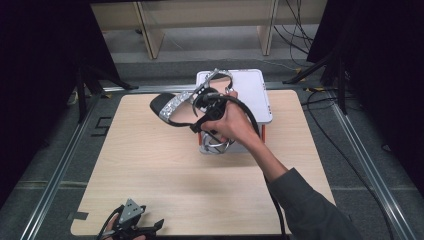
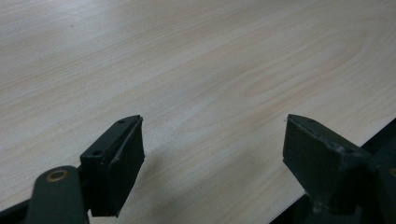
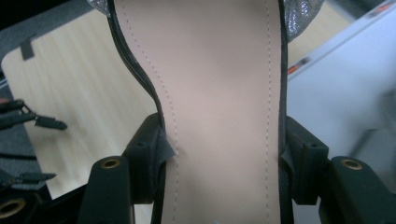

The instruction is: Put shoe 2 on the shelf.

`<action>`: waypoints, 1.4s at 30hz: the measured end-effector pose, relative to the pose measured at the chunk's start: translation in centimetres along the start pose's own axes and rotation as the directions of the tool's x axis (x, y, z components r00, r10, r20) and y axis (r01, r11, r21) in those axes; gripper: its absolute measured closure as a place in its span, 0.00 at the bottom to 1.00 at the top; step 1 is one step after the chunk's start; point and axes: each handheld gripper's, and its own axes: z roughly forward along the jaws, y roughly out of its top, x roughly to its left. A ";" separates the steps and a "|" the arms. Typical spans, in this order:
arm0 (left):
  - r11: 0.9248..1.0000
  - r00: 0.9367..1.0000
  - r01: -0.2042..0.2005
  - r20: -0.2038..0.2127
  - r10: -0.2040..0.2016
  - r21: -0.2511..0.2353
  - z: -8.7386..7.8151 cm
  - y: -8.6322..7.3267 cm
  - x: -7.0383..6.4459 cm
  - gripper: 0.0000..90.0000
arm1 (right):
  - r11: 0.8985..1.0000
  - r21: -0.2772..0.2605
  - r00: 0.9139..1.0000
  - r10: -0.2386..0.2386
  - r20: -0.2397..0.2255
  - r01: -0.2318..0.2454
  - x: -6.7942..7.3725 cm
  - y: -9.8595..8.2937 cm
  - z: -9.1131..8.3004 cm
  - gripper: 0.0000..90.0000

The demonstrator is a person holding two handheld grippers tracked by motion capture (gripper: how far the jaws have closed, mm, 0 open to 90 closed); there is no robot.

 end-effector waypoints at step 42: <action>1.000 1.000 -0.007 0.022 0.007 -0.009 0.0 -0.1 -0.5 0.22 | 0.784 -0.032 0.722 0.587 0.366 -0.620 -17.0 0.6 -0.4 0.47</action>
